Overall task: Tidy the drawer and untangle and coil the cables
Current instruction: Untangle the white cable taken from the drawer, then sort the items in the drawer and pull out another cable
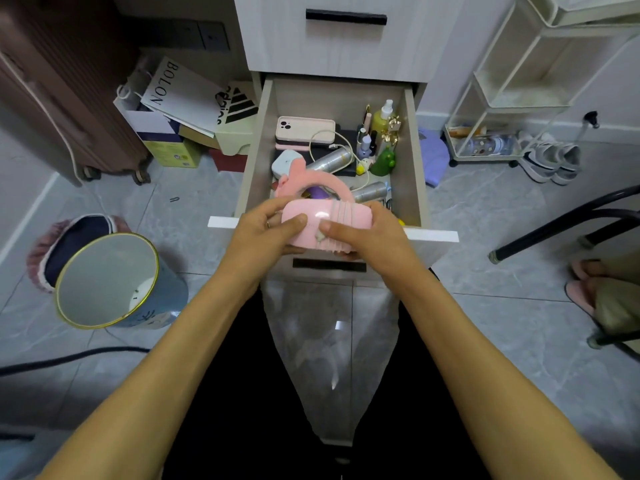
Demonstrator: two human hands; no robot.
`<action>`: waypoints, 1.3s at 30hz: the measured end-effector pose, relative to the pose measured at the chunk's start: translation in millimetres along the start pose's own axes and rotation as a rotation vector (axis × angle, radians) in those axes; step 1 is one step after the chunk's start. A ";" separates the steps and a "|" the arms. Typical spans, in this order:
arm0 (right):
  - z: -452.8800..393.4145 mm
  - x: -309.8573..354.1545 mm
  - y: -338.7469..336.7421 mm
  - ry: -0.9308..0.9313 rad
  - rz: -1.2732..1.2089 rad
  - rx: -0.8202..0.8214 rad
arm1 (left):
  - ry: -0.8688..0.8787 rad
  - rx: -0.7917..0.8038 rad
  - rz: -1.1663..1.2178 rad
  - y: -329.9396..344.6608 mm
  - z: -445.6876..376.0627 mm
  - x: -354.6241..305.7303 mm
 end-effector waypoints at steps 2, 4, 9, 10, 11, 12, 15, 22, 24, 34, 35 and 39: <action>-23.2 10.3 -4.2 -0.002 -0.012 -0.023 | 0.021 -0.005 -0.082 0.4 -25.8 -13.9; -49.5 12.5 -12.6 0.029 -0.024 -0.072 | 0.006 -0.037 -0.194 -4.7 -56.3 -19.2; -130.8 5.0 -36.3 0.116 -0.027 -0.170 | 0.149 -0.073 -0.668 -10.5 -148.6 -39.9; -145.8 3.0 -38.6 0.126 -0.026 -0.190 | 0.204 -0.053 -0.795 -8.1 -165.0 -45.1; -161.8 0.6 -39.7 0.129 -0.018 -0.201 | 0.249 -0.024 -0.907 -5.0 -182.5 -48.8; -180.4 -2.2 -39.1 0.140 -0.003 -0.208 | 0.285 0.006 -1.017 -1.8 -202.5 -52.3; -235.4 -10.0 -31.1 0.153 0.011 -0.190 | 0.410 0.068 -1.435 4.2 -263.5 -56.4; -348.1 -10.7 -2.4 0.105 0.164 -0.201 | 0.594 -0.001 -1.584 -8.5 -323.5 -52.1; -365.7 -9.1 4.8 0.116 0.213 -0.189 | 0.618 -0.022 -1.427 -11.6 -323.5 -53.6; -394.3 -32.8 28.7 0.226 0.332 -0.011 | 0.602 -0.066 -1.349 -16.9 -328.3 -47.0; -395.9 -33.7 30.1 0.222 0.403 0.011 | 0.609 -0.069 -1.349 -16.4 -328.1 -47.6; -402.9 -41.1 35.7 0.225 0.761 0.028 | 0.617 -0.072 -1.365 -14.9 -328.2 -46.3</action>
Point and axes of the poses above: each hand's wrist, its own z-axis away from the middle knuckle, its own y-axis out of the palm, x = y × z, the point moved 6 cm from there along -z, towards the middle knuckle, and after that the axes turned 5 degrees about -y, right-handed, at the moved point
